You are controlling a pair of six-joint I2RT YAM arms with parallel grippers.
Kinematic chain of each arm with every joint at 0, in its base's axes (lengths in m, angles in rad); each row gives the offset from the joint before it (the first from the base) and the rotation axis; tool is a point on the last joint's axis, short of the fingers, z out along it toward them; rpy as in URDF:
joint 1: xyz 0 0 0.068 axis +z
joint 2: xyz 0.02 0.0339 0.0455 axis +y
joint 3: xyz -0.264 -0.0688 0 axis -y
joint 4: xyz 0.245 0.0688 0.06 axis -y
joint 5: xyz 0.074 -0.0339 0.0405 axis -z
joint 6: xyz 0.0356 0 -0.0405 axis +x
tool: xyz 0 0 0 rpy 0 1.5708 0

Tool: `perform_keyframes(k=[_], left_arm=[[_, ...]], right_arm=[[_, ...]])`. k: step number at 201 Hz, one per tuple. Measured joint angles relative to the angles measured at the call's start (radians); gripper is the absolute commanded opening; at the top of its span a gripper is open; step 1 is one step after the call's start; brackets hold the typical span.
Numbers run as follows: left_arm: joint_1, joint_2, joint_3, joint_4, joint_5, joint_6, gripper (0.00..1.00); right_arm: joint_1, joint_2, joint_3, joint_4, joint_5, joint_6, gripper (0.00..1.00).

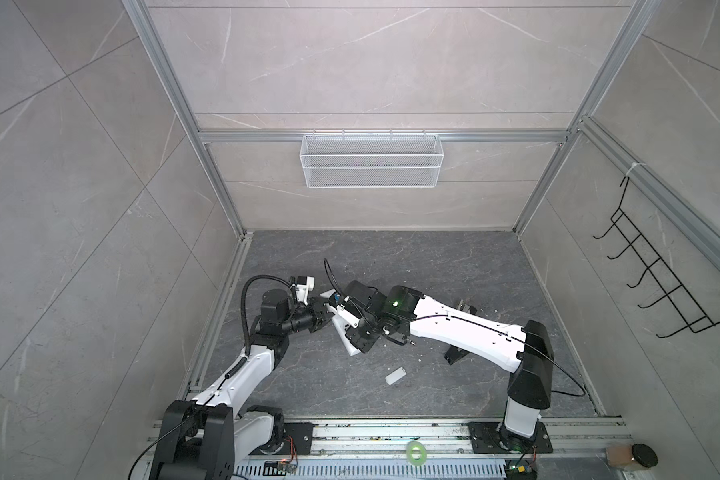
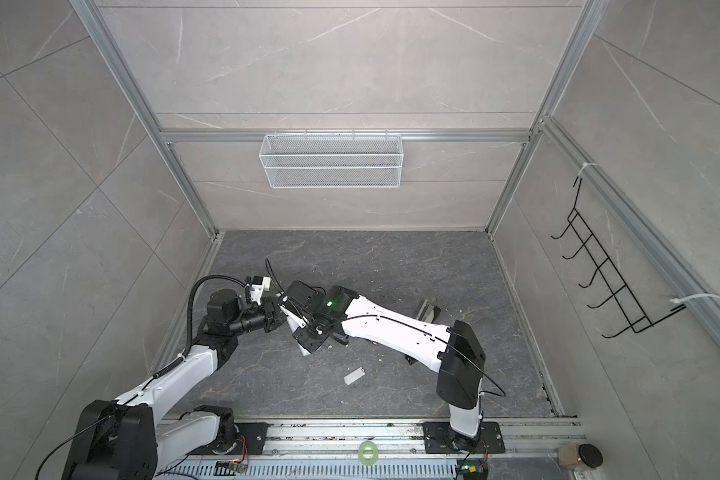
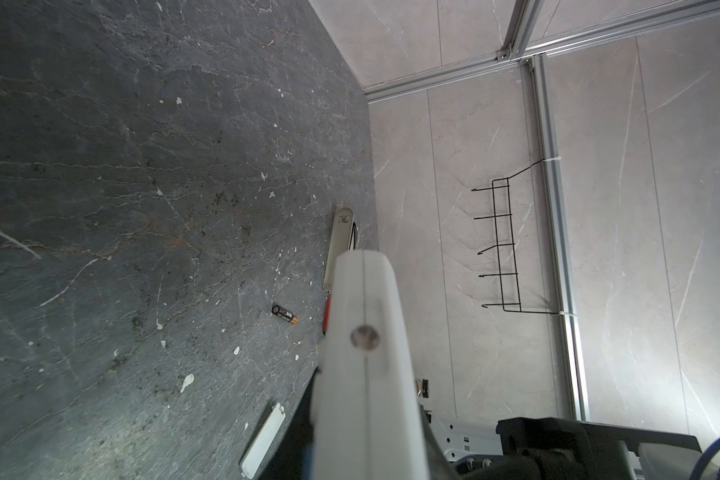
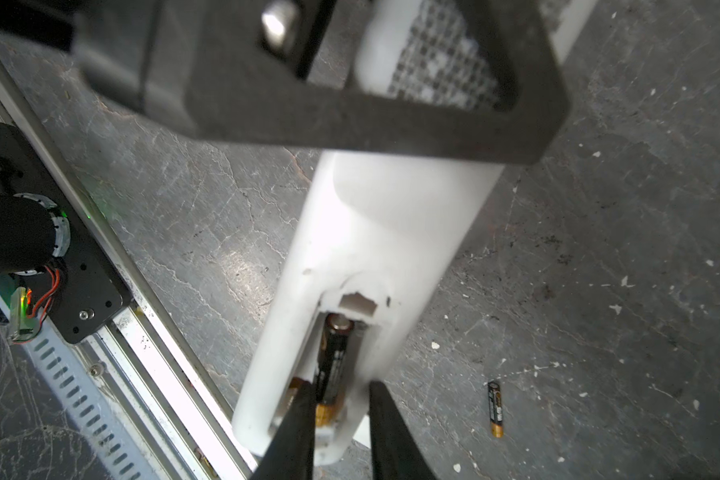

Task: Load the batteries into the remote control
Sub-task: 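Push the seated battery deeper into the compartment with the right gripper fingers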

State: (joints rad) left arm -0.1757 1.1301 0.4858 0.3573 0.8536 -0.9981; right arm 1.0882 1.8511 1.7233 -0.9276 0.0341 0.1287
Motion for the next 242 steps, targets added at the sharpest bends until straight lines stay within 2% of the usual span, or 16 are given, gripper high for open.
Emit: perform_keyframes(k=[57, 72, 102, 121, 138, 196, 242], left_arm=[[-0.018, -0.003, 0.0, -0.044, -0.037, 0.016, 0.0], [-0.024, -0.003, 0.0, -0.045, -0.042, 0.019, 0.0], [-0.027, -0.003, 0.0, -0.045, -0.055, 0.024, 0.0], [-0.029, -0.003, 0.002, -0.044, -0.062, 0.023, 0.0], [-0.029, -0.001, 0.002, -0.051, -0.093, 0.035, 0.0], [-0.029, 0.0, 0.002, -0.05, -0.103, 0.036, 0.0], [-0.029, 0.0, 0.002, -0.043, -0.103, 0.032, 0.0]], right_arm=[[-0.023, -0.021, -0.092, 0.087, -0.045, 0.037, 0.47], [-0.031, -0.023, -0.102, 0.096, -0.051, 0.045, 0.48], [-0.034, -0.023, -0.109, 0.111, -0.053, 0.06, 0.41], [-0.034, -0.023, -0.109, 0.121, -0.056, 0.059, 0.24], [-0.034, -0.024, -0.109, 0.126, -0.055, 0.079, 0.17], [-0.034, -0.026, -0.109, 0.137, -0.057, 0.078, 0.14], [-0.034, -0.026, -0.109, 0.134, -0.048, 0.082, 0.2]])
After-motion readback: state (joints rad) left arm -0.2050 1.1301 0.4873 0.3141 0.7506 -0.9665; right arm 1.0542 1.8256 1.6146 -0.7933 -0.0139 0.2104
